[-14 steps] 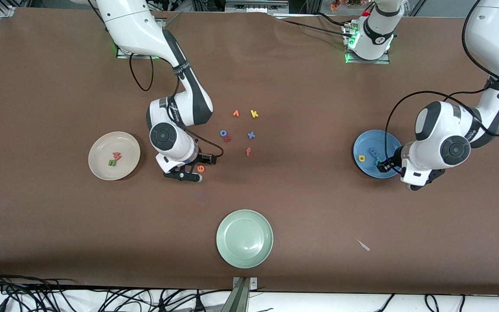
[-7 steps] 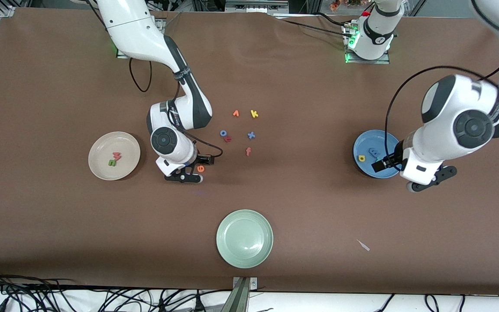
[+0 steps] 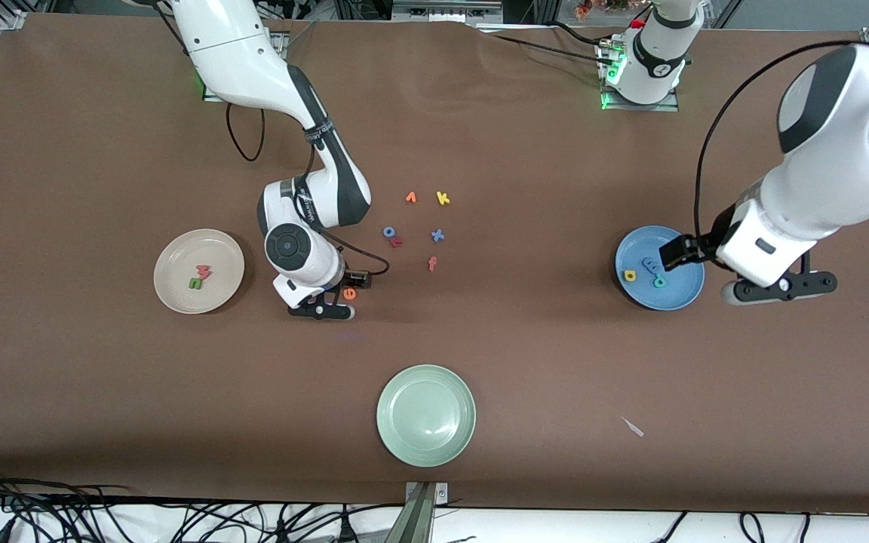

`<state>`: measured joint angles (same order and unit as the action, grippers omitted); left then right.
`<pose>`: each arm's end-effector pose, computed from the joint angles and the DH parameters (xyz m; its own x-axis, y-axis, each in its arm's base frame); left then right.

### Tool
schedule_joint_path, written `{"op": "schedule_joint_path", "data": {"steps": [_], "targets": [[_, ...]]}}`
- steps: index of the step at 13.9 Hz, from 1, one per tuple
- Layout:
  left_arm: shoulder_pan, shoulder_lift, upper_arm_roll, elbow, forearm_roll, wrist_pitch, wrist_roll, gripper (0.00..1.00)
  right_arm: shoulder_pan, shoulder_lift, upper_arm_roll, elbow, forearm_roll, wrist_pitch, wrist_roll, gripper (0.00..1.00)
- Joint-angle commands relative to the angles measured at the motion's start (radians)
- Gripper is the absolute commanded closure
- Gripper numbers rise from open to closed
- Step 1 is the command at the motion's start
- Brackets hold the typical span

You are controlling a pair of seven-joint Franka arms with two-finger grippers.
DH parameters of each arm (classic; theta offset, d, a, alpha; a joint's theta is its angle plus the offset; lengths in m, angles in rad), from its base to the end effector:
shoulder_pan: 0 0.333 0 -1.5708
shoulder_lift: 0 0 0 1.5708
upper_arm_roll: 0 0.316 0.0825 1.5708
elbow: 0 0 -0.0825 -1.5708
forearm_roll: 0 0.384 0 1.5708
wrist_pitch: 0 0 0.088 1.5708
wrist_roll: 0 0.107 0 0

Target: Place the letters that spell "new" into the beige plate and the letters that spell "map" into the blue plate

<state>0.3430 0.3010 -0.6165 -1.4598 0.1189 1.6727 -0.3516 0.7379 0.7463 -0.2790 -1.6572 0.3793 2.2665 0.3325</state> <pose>0.6252 -0.1127 0.5339 0.9954 0.0813 -0.0500 0.0833 -0.9957 0.0396 0.5893 0.3228 0.1778 0.9903 -0.0682 -0.1208 -0.0734 -0.9965 -0.0390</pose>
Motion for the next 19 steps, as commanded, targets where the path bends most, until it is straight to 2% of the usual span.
{"op": "schedule_joint_path", "data": {"steps": [1, 3, 5, 7, 8, 12, 14, 19], "targets": [[-0.164, -0.129, 0.273, -0.049, -0.11, -0.014, 0.257, 0.0, -0.005, 0.027, 0.003, 0.042, 0.027, -0.007, -0.004, 0.27], [-0.293, -0.181, 0.432, -0.092, -0.113, 0.002, 0.338, 0.0, -0.005, 0.03, 0.003, 0.046, 0.029, -0.008, -0.004, 0.3], [-0.393, -0.241, 0.544, -0.176, -0.114, 0.062, 0.348, 0.0, -0.006, 0.037, 0.003, 0.054, 0.027, -0.007, -0.007, 0.31], [-0.4, -0.289, 0.552, -0.259, -0.117, 0.104, 0.349, 0.0, -0.014, 0.053, 0.003, 0.079, 0.027, -0.012, -0.006, 0.34], [-0.398, -0.292, 0.552, -0.272, -0.117, 0.102, 0.35, 0.0, -0.015, 0.062, 0.004, 0.089, 0.029, -0.012, -0.004, 0.34], [-0.381, -0.293, 0.529, -0.272, -0.117, 0.101, 0.368, 0.0, -0.014, 0.071, 0.004, 0.102, 0.03, -0.012, -0.003, 0.37], [-0.384, -0.283, 0.529, -0.242, -0.117, 0.088, 0.365, 0.0, -0.011, 0.065, 0.006, 0.1, 0.033, -0.013, -0.003, 0.39], [-0.381, -0.28, 0.532, -0.22, -0.114, 0.084, 0.362, 0.0, -0.014, 0.068, 0.006, 0.102, 0.032, -0.019, -0.001, 0.6]]}}
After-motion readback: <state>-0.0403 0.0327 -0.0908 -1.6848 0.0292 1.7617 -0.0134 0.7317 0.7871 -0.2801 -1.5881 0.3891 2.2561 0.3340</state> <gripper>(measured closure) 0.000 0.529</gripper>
